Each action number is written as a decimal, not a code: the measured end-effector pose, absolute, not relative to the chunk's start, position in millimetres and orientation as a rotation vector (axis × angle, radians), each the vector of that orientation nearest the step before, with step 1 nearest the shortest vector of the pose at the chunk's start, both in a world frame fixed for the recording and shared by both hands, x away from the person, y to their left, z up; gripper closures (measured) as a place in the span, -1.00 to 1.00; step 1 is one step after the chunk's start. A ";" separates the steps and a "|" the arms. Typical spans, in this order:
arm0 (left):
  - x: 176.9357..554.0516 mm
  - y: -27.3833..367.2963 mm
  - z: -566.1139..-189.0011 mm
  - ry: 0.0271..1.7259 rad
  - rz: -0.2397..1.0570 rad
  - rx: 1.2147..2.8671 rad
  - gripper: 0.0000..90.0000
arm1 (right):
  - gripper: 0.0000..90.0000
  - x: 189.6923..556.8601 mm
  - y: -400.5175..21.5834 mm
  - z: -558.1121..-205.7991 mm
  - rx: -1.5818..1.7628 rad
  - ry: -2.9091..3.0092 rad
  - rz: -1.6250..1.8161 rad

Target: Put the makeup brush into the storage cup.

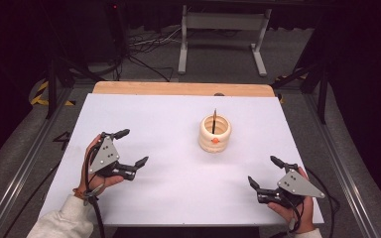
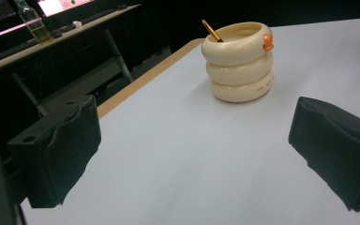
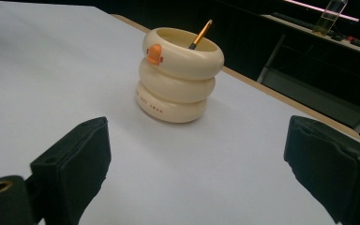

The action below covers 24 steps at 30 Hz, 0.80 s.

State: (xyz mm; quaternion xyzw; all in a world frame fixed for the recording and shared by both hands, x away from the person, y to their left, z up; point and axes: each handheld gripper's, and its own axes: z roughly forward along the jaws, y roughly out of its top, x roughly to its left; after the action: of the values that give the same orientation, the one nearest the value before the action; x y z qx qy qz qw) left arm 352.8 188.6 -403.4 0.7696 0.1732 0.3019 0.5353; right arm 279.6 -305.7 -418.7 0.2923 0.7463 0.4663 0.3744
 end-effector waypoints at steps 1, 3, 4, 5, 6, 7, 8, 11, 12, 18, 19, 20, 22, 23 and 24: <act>351.1 190.3 -404.6 0.419 0.716 1.838 -0.92 | -0.82 279.7 -305.6 -418.8 0.748 1.911 1.193; 347.9 193.8 -406.5 0.417 0.727 1.842 -0.92 | -0.83 279.7 -305.1 -418.9 0.750 1.909 1.194; 346.8 194.6 -407.3 0.422 0.723 1.845 -0.92 | -0.83 279.7 -305.0 -418.9 0.747 1.909 1.192; 345.5 195.4 -408.4 0.424 0.722 1.847 -0.92 | -0.83 279.7 -304.9 -418.9 0.749 1.910 1.192; 344.1 196.6 -409.5 0.424 0.724 1.851 -0.92 | -0.83 279.8 -304.7 -419.0 0.748 1.910 1.191; 342.6 197.5 -410.8 0.428 0.721 1.851 -0.92 | -0.83 279.8 -304.6 -419.1 0.748 1.912 1.190; 340.7 198.8 -412.5 0.431 0.722 1.852 -0.92 | -0.83 279.8 -304.6 -419.2 0.748 1.912 1.191; 337.5 202.7 -415.4 0.437 0.722 1.861 -0.92 | -0.83 279.6 -304.8 -419.1 0.746 1.910 1.189; 335.8 204.0 -416.7 0.449 0.719 1.862 -0.92 | -0.83 279.7 -304.9 -419.1 0.751 1.909 1.194; 324.7 214.4 -423.8 0.477 0.711 1.865 -0.91 | -0.83 280.0 -304.8 -419.2 0.747 1.909 1.190; 323.0 215.8 -424.9 0.483 0.708 1.865 -0.91 | -0.83 280.2 -305.1 -419.3 0.749 1.909 1.194; 320.7 218.2 -426.7 0.491 0.704 1.864 -0.91 | -0.83 280.4 -305.2 -419.4 0.750 1.909 1.194; 317.2 222.5 -429.7 0.502 0.698 1.866 -0.91 | -0.83 280.7 -305.4 -419.9 0.748 1.911 1.193; 315.5 224.0 -431.3 0.518 0.689 1.857 -0.91 | -0.83 280.9 -305.4 -420.1 0.749 1.914 1.191; 313.5 227.2 -433.7 0.528 0.683 1.857 -0.91 | -0.83 280.9 -305.5 -420.1 0.749 1.914 1.191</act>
State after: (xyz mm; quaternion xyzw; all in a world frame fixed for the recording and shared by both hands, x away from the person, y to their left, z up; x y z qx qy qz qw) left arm 313.5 227.2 -433.7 0.7744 0.2204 0.2849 0.5202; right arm 280.9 -305.5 -420.1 0.2923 0.7473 0.4652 0.3738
